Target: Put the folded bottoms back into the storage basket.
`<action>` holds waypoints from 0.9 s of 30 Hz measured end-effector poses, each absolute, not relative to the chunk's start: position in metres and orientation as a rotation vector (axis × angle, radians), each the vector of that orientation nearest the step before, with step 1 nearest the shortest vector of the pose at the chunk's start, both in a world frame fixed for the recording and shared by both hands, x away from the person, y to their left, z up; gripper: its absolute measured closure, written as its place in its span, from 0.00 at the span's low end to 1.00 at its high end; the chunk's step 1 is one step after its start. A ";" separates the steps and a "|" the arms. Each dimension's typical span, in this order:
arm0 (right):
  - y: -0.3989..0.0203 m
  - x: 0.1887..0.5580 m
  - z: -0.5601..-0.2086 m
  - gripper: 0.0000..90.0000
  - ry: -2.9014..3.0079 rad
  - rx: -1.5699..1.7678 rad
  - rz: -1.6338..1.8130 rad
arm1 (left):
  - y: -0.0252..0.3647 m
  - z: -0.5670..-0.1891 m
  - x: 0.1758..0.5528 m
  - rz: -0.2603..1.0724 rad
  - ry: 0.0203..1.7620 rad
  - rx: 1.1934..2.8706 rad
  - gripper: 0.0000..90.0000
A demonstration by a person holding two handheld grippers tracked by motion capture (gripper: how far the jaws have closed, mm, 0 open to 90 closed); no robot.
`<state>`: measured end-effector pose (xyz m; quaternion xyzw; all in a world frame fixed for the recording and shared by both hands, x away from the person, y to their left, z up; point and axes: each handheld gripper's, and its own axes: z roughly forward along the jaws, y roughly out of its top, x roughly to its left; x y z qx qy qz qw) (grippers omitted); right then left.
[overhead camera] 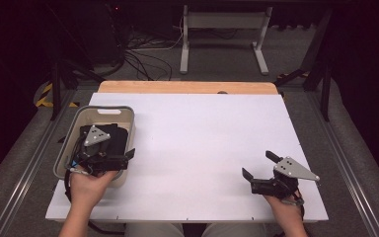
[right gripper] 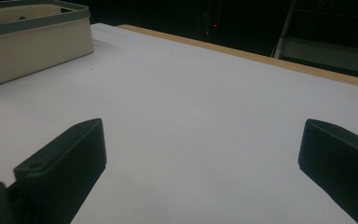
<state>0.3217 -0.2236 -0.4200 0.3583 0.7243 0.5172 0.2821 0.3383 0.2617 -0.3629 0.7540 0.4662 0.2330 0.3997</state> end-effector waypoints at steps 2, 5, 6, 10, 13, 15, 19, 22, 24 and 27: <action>-0.223 0.322 -0.420 0.01 1.941 0.959 1.389 | 0.256 -0.366 0.336 0.585 1.165 1.903 0.00; -0.223 0.322 -0.420 0.01 1.944 0.955 1.393 | 0.250 -0.371 0.334 0.580 1.157 1.894 0.00; -0.223 0.322 -0.420 0.01 1.944 0.955 1.393 | 0.248 -0.373 0.333 0.580 1.157 1.885 0.00; -0.222 0.322 -0.421 0.01 1.951 0.943 1.382 | 0.245 -0.381 0.327 0.611 1.158 1.849 0.01; -0.222 0.322 -0.421 0.01 1.952 0.944 1.379 | 0.244 -0.384 0.323 0.624 1.161 1.832 0.01; -0.222 0.323 -0.422 0.01 1.951 0.948 1.378 | 0.244 -0.388 0.319 0.633 1.163 1.829 0.01; -0.221 0.322 -0.422 0.01 1.952 0.947 1.377 | 0.242 -0.394 0.313 0.640 1.161 1.826 0.01; -0.221 0.322 -0.422 0.01 1.953 0.945 1.375 | 0.239 -0.398 0.313 0.643 1.157 1.834 0.01; -0.221 0.322 -0.422 0.01 1.953 0.945 1.370 | 0.237 -0.399 0.313 0.638 1.151 1.841 0.01; -0.221 0.322 -0.423 0.01 1.955 0.947 1.370 | 0.235 -0.401 0.313 0.642 1.148 1.836 0.01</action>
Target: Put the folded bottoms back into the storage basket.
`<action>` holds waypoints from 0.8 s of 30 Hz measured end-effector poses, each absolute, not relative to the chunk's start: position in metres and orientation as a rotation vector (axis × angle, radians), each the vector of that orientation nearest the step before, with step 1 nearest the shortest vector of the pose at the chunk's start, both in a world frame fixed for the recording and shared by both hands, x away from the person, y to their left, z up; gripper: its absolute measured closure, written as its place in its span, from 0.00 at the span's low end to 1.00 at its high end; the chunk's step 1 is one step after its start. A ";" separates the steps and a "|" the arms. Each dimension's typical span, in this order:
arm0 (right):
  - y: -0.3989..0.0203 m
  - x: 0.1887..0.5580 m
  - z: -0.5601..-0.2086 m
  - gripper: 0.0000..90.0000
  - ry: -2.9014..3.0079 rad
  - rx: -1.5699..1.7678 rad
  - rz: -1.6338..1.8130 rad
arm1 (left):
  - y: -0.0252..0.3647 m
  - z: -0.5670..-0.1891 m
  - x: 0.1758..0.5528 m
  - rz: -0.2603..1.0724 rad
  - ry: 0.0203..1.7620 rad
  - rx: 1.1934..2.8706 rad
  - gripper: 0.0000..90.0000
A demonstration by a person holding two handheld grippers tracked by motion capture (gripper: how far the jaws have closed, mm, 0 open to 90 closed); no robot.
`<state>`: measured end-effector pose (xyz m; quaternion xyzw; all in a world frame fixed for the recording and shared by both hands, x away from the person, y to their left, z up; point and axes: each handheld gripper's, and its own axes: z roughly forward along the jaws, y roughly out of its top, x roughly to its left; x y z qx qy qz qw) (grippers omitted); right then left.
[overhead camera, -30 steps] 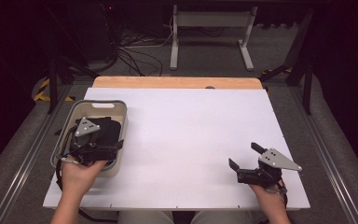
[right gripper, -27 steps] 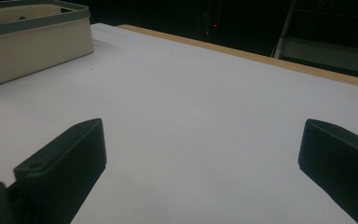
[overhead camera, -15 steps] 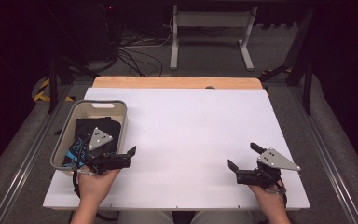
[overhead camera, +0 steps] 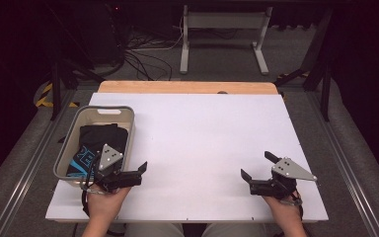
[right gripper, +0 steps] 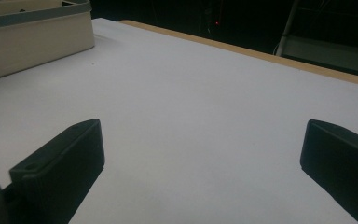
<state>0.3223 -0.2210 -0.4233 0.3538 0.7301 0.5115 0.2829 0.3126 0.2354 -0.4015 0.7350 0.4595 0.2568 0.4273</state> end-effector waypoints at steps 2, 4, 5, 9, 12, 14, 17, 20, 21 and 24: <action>-0.221 0.322 -0.424 0.01 1.957 0.950 1.368 | 0.235 -0.403 0.313 0.641 1.151 1.836 0.01; -0.219 0.323 -0.425 0.01 1.960 0.954 1.363 | 0.236 -0.404 0.314 0.642 1.158 1.832 0.01; -0.219 0.323 -0.425 0.01 1.961 0.952 1.361 | 0.237 -0.404 0.314 0.640 1.160 1.831 0.01; -0.218 0.323 -0.426 0.01 1.965 0.952 1.357 | 0.238 -0.405 0.314 0.641 1.163 1.826 0.01; -0.217 0.324 -0.426 0.01 1.967 0.952 1.355 | 0.238 -0.406 0.314 0.640 1.158 1.833 0.02; -0.217 0.324 -0.427 0.01 1.969 0.954 1.347 | 0.238 -0.406 0.314 0.643 1.153 1.842 0.02; -0.217 0.324 -0.427 0.01 1.972 0.955 1.344 | 0.237 -0.408 0.315 0.642 1.155 1.849 0.02; -0.217 0.324 -0.427 0.01 1.973 0.956 1.342 | 0.238 -0.408 0.316 0.640 1.155 1.850 0.03; -0.217 0.324 -0.427 0.01 1.973 0.956 1.341 | 0.238 -0.409 0.316 0.637 1.156 1.851 0.03; -0.218 0.325 -0.427 0.01 1.973 0.957 1.336 | 0.238 -0.409 0.316 0.635 1.156 1.851 0.03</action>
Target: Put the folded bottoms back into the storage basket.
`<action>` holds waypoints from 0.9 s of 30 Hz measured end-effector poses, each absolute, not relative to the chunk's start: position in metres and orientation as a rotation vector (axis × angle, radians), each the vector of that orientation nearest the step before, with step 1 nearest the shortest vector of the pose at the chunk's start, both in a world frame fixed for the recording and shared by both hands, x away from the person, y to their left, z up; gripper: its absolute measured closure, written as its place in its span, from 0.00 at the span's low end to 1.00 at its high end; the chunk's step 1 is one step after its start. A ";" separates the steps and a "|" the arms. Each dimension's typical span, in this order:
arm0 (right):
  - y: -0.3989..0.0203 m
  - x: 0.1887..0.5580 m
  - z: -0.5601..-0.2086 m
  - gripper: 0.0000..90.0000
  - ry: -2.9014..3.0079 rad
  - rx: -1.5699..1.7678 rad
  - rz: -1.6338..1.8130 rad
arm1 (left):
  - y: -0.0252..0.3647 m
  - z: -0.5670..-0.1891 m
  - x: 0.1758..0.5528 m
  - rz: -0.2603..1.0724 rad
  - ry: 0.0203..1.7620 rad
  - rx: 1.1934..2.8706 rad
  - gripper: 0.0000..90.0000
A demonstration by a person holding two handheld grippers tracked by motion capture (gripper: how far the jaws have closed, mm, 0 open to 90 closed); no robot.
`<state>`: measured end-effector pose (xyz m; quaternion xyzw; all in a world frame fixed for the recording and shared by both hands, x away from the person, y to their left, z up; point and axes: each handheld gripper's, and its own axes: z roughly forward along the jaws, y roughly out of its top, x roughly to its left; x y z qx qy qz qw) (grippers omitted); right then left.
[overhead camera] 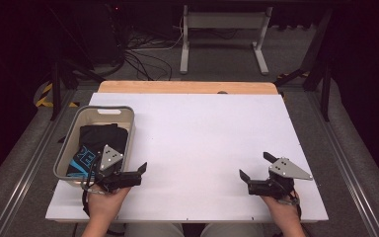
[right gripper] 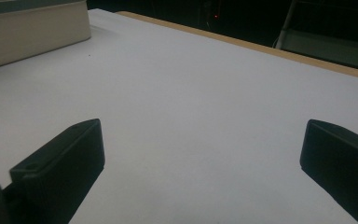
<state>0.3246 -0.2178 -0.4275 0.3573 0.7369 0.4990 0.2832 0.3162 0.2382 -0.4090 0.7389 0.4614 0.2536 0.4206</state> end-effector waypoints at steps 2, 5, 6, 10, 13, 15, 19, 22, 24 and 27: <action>-0.218 0.324 -0.428 0.01 1.972 0.957 1.334 | 0.238 -0.409 0.316 0.634 1.155 1.858 0.03; -0.218 0.325 -0.428 0.01 1.972 0.958 1.333 | 0.238 -0.409 0.317 0.633 1.151 1.864 0.03; -0.218 0.325 -0.428 0.01 1.972 0.959 1.332 | 0.238 -0.409 0.317 0.632 1.150 1.864 0.03; -0.217 0.325 -0.428 0.01 1.973 0.956 1.328 | 0.239 -0.409 0.316 0.636 1.144 1.865 0.04; -0.217 0.325 -0.428 0.01 1.974 0.954 1.328 | 0.239 -0.409 0.317 0.634 1.143 1.865 0.04; -0.217 0.325 -0.428 0.01 1.974 0.955 1.329 | 0.239 -0.409 0.317 0.632 1.143 1.866 0.04; -0.217 0.325 -0.428 0.01 1.974 0.955 1.328 | 0.239 -0.410 0.317 0.630 1.143 1.867 0.04; -0.217 0.325 -0.428 0.01 1.974 0.955 1.328 | 0.239 -0.410 0.317 0.628 1.143 1.866 0.04; -0.217 0.325 -0.428 0.01 1.975 0.953 1.327 | 0.239 -0.410 0.316 0.628 1.142 1.867 0.04; -0.217 0.325 -0.427 0.01 1.972 0.956 1.327 | 0.239 -0.410 0.317 0.630 1.141 1.868 0.04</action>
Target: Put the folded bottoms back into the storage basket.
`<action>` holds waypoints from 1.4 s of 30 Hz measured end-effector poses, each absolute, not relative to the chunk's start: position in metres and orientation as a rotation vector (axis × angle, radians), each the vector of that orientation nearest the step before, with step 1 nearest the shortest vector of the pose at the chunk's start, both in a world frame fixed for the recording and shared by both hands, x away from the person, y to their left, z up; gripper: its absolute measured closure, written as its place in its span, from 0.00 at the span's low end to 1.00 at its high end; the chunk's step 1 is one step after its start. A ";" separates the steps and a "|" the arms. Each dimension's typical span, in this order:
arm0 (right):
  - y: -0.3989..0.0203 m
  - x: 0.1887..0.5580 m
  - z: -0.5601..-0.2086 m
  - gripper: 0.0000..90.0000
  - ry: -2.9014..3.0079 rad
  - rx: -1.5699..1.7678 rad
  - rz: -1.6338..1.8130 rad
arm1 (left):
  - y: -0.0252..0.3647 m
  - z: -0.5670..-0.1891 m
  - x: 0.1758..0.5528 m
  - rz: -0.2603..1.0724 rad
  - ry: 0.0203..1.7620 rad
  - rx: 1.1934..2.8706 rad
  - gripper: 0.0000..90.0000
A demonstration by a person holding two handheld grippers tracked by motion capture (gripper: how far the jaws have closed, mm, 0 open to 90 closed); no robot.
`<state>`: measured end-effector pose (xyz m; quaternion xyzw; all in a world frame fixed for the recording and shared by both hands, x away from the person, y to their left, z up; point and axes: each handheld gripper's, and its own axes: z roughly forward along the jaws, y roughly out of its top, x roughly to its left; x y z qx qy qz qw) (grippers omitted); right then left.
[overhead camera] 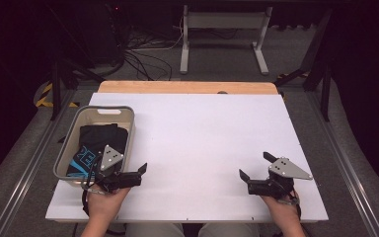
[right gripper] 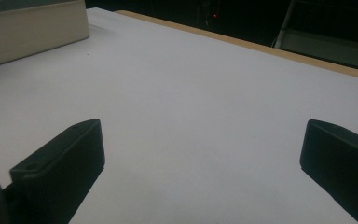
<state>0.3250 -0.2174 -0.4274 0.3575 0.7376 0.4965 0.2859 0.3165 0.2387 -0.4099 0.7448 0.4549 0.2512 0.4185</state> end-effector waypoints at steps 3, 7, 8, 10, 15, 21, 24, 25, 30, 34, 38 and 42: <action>-0.218 0.325 -0.427 0.01 1.968 0.958 1.329 | 0.239 -0.410 0.316 0.631 1.141 1.868 0.04; -0.218 0.325 -0.427 0.01 1.968 0.957 1.328 | 0.239 -0.410 0.316 0.629 1.142 1.867 0.04; -0.217 0.325 -0.427 0.01 1.968 0.957 1.329 | 0.239 -0.410 0.316 0.629 1.142 1.867 0.04; -0.217 0.325 -0.427 0.01 1.969 0.956 1.329 | 0.239 -0.410 0.316 0.628 1.142 1.868 0.04; -0.217 0.326 -0.427 0.01 1.970 0.954 1.330 | 0.239 -0.411 0.316 0.629 1.139 1.871 0.04; -0.216 0.326 -0.427 0.01 1.973 0.955 1.330 | 0.238 -0.411 0.316 0.625 1.136 1.872 0.04; -0.215 0.327 -0.427 0.01 1.976 0.948 1.328 | 0.238 -0.411 0.316 0.630 1.136 1.881 0.04; -0.215 0.327 -0.427 0.01 1.976 0.948 1.328 | 0.238 -0.411 0.316 0.630 1.136 1.881 0.04; -0.215 0.327 -0.427 0.01 1.973 0.947 1.328 | 0.238 -0.411 0.316 0.627 1.143 1.873 0.04; -0.215 0.327 -0.426 0.01 1.974 0.946 1.329 | 0.238 -0.411 0.316 0.638 1.137 1.881 0.04; -0.215 0.327 -0.426 0.01 1.974 0.946 1.328 | 0.238 -0.412 0.316 0.641 1.129 1.883 0.04; -0.214 0.328 -0.426 0.01 1.976 0.943 1.330 | 0.237 -0.412 0.315 0.648 1.131 1.885 0.05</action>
